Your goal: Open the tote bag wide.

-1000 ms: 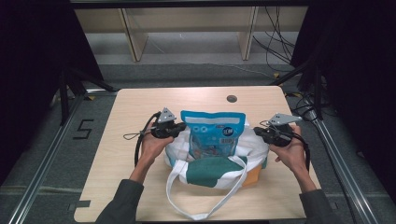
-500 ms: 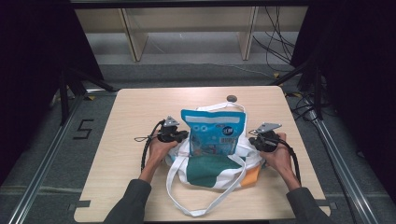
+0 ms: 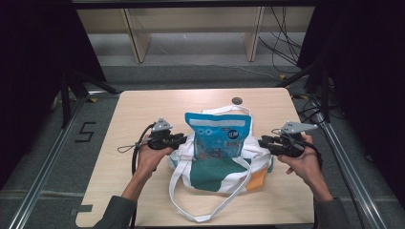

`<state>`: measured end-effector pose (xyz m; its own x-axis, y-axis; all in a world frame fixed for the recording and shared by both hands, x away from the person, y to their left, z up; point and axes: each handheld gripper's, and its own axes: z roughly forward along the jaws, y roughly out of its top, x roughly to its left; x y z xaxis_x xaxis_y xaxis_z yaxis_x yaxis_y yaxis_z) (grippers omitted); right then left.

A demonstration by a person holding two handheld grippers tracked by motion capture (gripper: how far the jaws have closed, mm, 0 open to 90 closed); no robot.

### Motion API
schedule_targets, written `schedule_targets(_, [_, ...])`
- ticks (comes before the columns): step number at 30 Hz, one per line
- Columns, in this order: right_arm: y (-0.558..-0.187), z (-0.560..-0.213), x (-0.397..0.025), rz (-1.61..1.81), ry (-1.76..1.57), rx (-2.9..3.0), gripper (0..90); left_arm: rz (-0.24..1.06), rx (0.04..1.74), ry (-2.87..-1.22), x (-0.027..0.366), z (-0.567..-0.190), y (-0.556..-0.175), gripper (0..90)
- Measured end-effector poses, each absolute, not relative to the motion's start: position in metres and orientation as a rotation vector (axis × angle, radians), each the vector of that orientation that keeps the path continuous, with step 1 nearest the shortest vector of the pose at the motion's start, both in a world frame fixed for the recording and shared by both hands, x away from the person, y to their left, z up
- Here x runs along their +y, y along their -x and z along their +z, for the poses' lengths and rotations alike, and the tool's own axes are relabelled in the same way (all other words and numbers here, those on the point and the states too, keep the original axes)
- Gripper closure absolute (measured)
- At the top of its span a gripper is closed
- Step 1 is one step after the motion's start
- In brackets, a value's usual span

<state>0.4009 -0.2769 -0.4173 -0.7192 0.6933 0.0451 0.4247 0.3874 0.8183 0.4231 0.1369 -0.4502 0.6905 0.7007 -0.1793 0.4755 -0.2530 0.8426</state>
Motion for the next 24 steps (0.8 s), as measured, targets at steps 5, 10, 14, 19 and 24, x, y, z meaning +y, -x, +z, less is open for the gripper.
schedule_targets(5, [-0.381, -0.421, -0.254, 1.307, -0.932, 2.449, 67.6, 0.206, 0.854, -1.884, 0.134, -0.445, -0.391, 76.5])
schedule_targets(10, [-0.380, -0.432, -0.226, 1.223, -0.882, 2.536, 59.2, 0.140, 0.793, -1.928, 0.125, -0.451, -0.377, 71.2])
schedule_targets(14, [-0.379, -0.440, -0.221, 1.110, -0.805, 2.556, 82.9, 0.150, 0.777, -1.932, 0.115, -0.454, -0.370, 69.2])
schedule_targets(19, [-0.379, -0.430, -0.227, 1.148, -0.783, 2.505, 88.5, 0.278, 0.669, -1.977, 0.100, -0.438, -0.342, 74.7])
schedule_targets(24, [-0.375, -0.424, -0.225, 1.165, -0.782, 2.479, 88.8, 0.151, 0.618, -2.017, 0.081, -0.450, -0.327, 79.6])
